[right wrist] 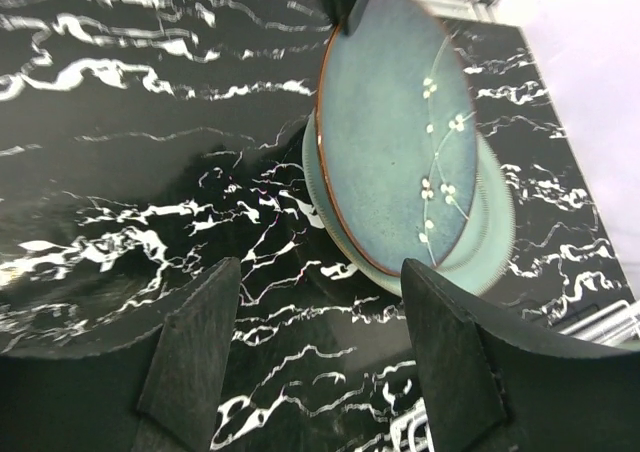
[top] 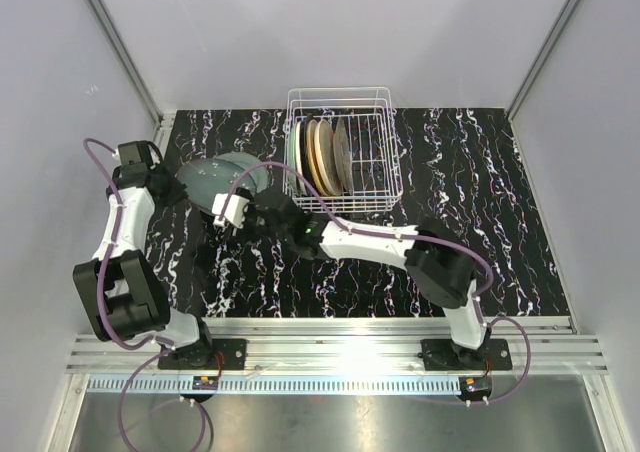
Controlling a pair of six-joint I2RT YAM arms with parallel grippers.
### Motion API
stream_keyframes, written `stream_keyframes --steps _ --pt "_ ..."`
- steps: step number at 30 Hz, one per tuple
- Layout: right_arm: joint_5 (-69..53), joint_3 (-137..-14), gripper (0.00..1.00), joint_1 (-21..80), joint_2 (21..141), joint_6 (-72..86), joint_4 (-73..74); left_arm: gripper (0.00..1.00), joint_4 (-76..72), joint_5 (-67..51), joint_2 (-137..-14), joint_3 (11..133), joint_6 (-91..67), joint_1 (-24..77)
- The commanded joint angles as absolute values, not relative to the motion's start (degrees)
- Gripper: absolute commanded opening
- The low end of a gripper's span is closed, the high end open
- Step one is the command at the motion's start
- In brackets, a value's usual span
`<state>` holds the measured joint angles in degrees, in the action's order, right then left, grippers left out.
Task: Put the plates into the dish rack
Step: Grab a plate with the left arm, then pass the plate from the left arm to the right
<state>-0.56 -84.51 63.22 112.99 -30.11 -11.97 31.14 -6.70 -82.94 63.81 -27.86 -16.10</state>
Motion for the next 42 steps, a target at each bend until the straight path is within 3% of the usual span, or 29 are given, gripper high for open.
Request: stream_keyframes --steps 1,17,25,30,35,38,42 --pt "-0.44 -90.69 0.73 63.63 117.14 -34.01 -11.51 0.0 28.92 -5.19 -79.63 64.69 -26.72 -15.91" --pt "2.28 -108.17 0.79 63.63 133.32 -39.19 -12.3 0.0 28.21 -11.51 -74.89 64.42 -29.27 -16.87" --pt "9.31 -116.63 0.77 63.28 141.94 -42.27 -14.85 0.0 28.04 -14.76 -73.13 64.25 -29.88 -16.87" --pt "10.46 -118.04 0.5 63.1 143.09 -42.36 -17.75 0.0 27.86 -16.69 -72.86 64.16 -30.06 -16.79" --pt "10.72 -117.34 0.31 63.11 142.65 -42.89 -19.68 0.0 27.07 -17.84 -72.25 63.63 -29.97 -16.79" --pt "10.28 -116.37 0.17 63.19 141.68 -42.89 -20.74 0.1 26.98 -17.32 -71.89 63.63 -29.88 -16.79" --pt "9.58 -115.75 0.04 63.19 140.28 -42.72 -22.58 0.13 26.63 -17.4 -71.81 63.63 -29.71 -16.87"
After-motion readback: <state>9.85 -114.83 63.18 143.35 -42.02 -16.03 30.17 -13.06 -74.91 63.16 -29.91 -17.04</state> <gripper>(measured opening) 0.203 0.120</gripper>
